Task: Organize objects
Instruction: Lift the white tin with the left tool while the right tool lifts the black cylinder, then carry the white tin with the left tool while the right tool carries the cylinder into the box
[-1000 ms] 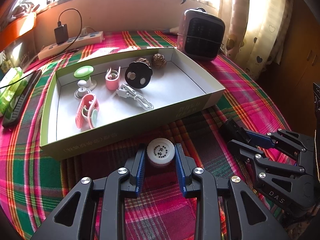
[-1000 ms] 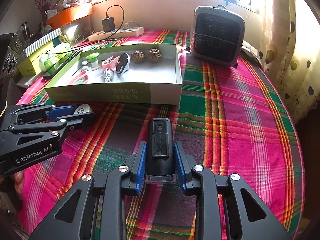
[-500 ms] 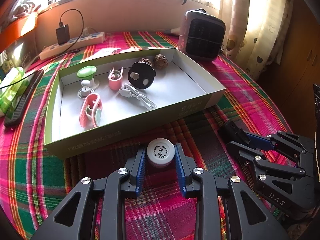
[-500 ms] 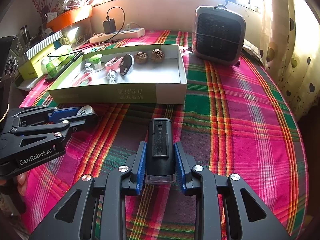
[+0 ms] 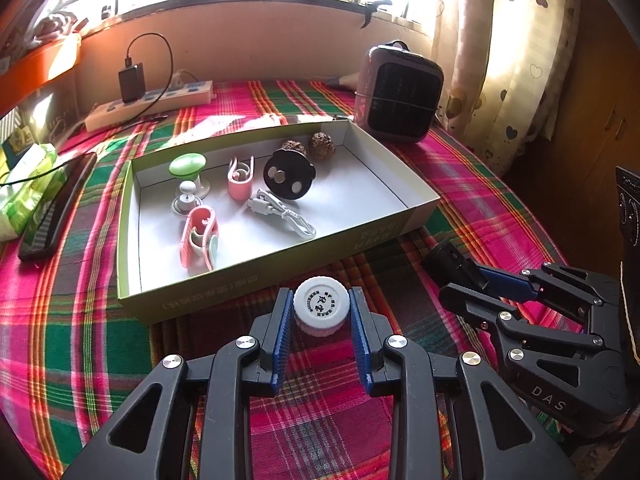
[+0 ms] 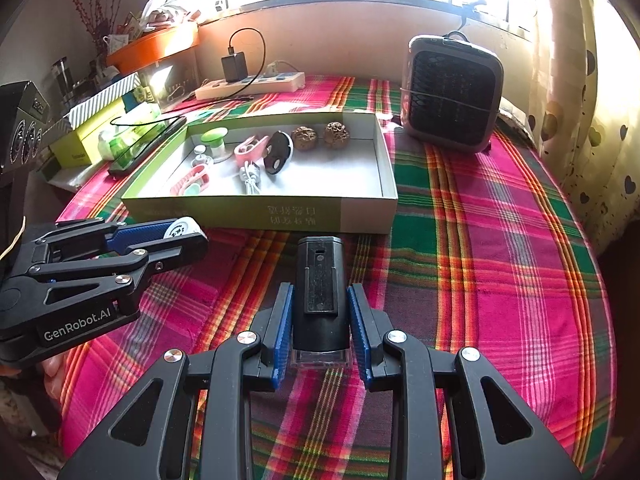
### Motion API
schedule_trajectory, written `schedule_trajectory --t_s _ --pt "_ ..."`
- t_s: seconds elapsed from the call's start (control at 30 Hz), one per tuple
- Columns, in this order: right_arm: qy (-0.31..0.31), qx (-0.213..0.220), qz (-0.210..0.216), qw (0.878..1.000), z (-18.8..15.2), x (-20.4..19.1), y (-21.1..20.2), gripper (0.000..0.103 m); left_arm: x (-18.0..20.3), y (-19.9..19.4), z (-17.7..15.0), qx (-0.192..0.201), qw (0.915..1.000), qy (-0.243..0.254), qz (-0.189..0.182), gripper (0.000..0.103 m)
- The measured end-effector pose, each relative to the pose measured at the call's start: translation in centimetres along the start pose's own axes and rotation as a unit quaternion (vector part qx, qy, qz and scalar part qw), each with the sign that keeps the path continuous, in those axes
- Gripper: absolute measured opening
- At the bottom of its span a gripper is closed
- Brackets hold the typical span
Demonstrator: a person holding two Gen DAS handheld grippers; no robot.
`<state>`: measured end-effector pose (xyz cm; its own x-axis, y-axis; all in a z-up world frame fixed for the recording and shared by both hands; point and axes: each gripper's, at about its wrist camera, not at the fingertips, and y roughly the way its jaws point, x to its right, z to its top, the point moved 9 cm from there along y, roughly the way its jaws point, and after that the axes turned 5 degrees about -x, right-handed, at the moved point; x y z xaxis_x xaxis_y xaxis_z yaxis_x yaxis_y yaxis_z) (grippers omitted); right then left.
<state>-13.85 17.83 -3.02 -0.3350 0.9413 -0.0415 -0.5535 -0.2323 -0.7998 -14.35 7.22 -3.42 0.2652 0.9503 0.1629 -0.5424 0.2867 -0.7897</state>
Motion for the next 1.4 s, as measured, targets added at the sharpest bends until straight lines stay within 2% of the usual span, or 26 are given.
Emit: schedule_trajectory --t_s 0.7,1.4 --pt "-0.003 0.02 0.015 1.0 6.1 0.4 0.3 0.029 -3.2 -0.2 3.3 0.011 0.9994 -0.032 0.011 0.026" --pt "0.017 -0.035 0.02 0.999 10.9 2.7 6.5 0.029 -5.3 3.0 5.2 -0.009 0.9982 -0.05 0.033 0.026"
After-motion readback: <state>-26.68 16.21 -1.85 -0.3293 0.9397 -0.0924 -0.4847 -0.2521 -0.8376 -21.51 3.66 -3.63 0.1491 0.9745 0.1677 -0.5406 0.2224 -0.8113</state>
